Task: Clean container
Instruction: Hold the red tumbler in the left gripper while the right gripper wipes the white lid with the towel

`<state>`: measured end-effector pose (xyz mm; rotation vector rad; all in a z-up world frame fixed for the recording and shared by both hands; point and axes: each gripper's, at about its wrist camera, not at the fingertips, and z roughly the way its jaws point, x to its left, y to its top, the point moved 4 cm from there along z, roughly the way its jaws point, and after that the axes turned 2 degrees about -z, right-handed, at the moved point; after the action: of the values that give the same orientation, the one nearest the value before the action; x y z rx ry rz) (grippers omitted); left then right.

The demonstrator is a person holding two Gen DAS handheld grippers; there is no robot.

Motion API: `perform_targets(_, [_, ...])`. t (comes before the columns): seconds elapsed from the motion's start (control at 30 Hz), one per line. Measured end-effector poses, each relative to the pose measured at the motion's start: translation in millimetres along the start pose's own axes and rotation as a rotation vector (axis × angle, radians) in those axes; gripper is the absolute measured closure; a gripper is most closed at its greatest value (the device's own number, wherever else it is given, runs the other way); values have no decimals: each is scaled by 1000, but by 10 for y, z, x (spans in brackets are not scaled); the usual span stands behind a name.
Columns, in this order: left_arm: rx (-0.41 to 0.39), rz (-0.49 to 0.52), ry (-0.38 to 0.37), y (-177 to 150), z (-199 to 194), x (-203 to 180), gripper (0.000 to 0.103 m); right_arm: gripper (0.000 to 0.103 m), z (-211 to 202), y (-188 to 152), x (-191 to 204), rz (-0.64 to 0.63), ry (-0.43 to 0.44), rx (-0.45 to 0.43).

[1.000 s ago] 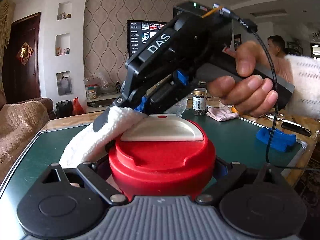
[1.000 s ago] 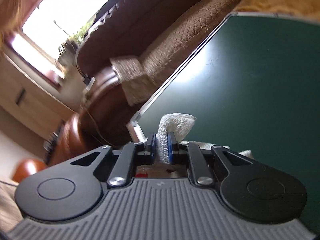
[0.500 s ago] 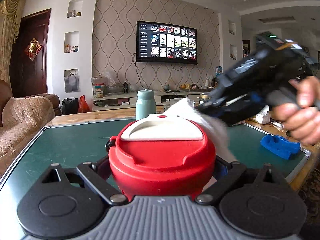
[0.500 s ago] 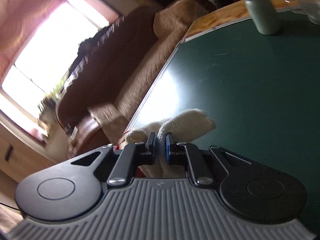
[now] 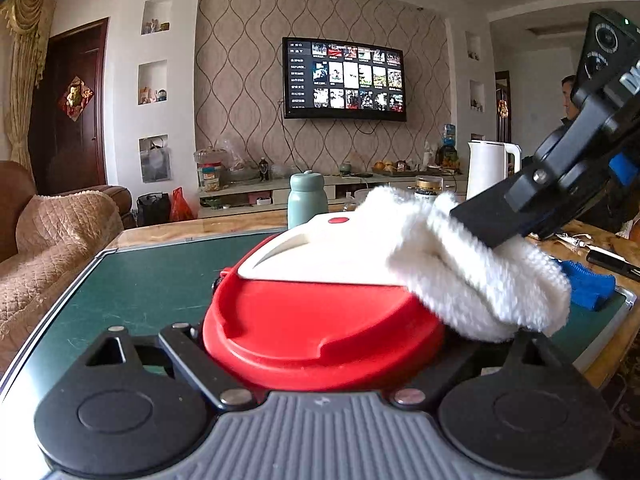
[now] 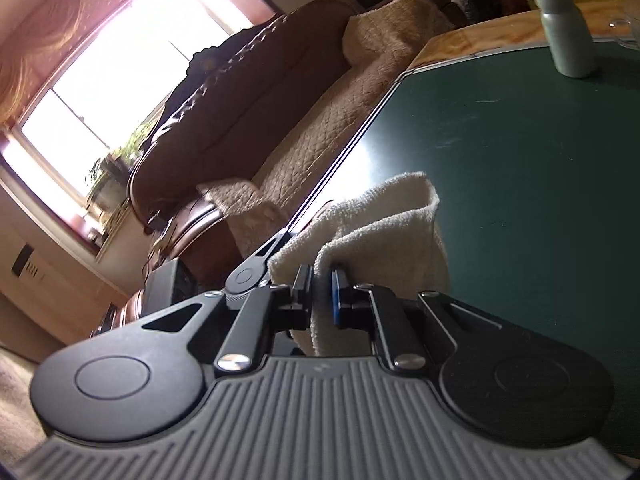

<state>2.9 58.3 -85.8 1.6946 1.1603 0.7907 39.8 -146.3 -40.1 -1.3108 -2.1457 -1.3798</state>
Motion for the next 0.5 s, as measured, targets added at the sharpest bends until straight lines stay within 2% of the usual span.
perform_targets(0.3, [-41, 58, 37, -11, 49, -257, 11, 91, 72, -42, 335, -110, -75, 41])
perform_targets(0.43, [-48, 90, 37, -32, 52, -359, 11, 92, 170, -56, 527, -188, -89, 87])
perform_targets(0.5, [-48, 86, 34, -56, 47, -381, 11, 97, 255, -50, 610, -215, -103, 105])
